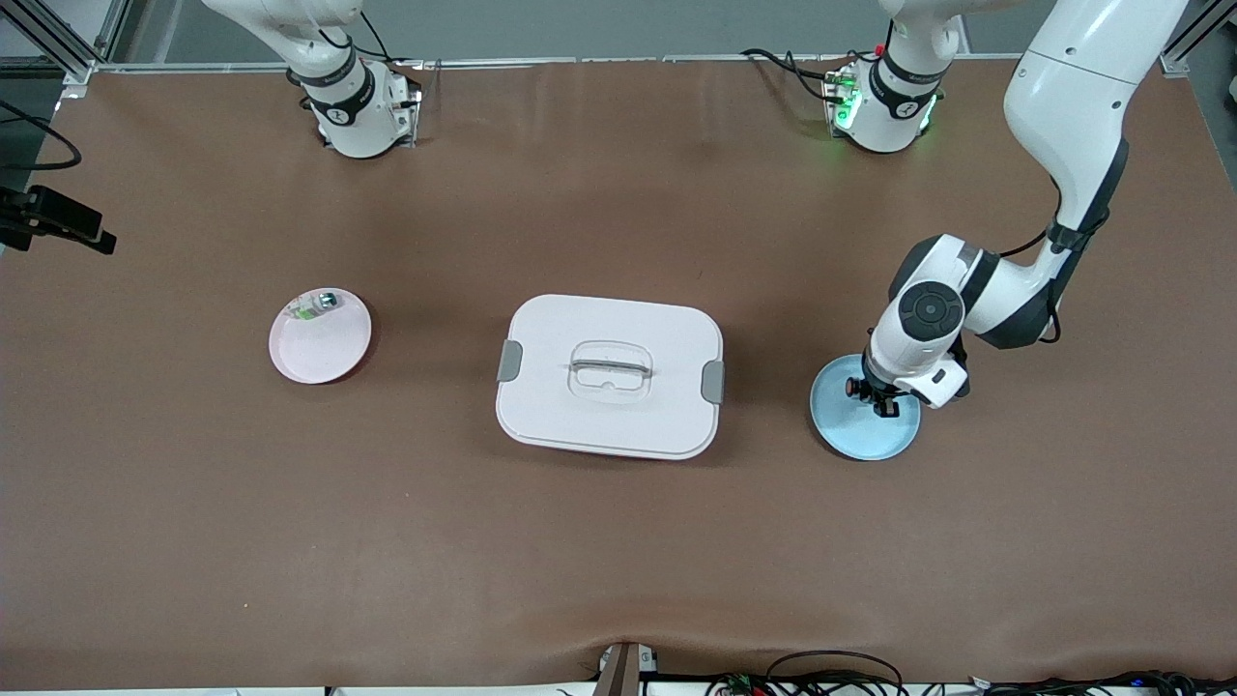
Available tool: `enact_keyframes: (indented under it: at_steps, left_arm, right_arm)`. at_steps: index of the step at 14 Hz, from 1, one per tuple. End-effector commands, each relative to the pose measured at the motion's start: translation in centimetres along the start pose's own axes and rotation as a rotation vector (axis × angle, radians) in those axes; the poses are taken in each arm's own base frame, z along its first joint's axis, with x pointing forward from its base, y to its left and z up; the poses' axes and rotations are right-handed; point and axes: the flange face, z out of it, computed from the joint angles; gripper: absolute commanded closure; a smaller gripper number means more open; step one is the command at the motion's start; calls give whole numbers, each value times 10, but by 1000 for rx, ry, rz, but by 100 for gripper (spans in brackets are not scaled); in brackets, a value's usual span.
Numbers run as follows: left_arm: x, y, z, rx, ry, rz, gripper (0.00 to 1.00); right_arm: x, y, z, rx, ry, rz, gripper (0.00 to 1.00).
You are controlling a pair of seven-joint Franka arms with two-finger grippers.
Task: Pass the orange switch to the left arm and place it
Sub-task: 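Lower the switch onto the light-blue plate with the left gripper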
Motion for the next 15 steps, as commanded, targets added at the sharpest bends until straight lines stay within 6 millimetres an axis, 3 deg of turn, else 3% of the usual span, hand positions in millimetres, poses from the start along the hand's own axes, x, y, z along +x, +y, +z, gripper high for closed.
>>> enact_keyframes:
  at_steps: [1, 6, 8, 9, 10, 11, 15]
  left_arm:
    - [-1, 4, 4, -21, -4, -4, 96]
    - [-2, 3, 8, -15, -3, 3, 87]
    - [-2, 3, 9, -15, -1, 7, 75]
    - [-2, 2, 11, -15, 3, 14, 62]
    - [-2, 3, 11, -19, 7, 21, 36]
    - [-2, 2, 12, -17, 10, 27, 0]
    - [2, 9, 2, -31, 17, 21, 0]
  right_arm:
    - [-3, -2, -4, 9, 32, 14, 0]
    - [-4, -2, -19, 5, 59, 21, 0]
    - [-6, -1, -19, 7, 53, 24, 0]
    - [-6, -1, -19, 7, 50, 24, 0]
    - [-7, -1, -19, 7, 52, 25, 0]
    - [-7, -2, -19, 7, 52, 24, 0]
    - [-7, 2, -19, 7, 52, 22, 0]
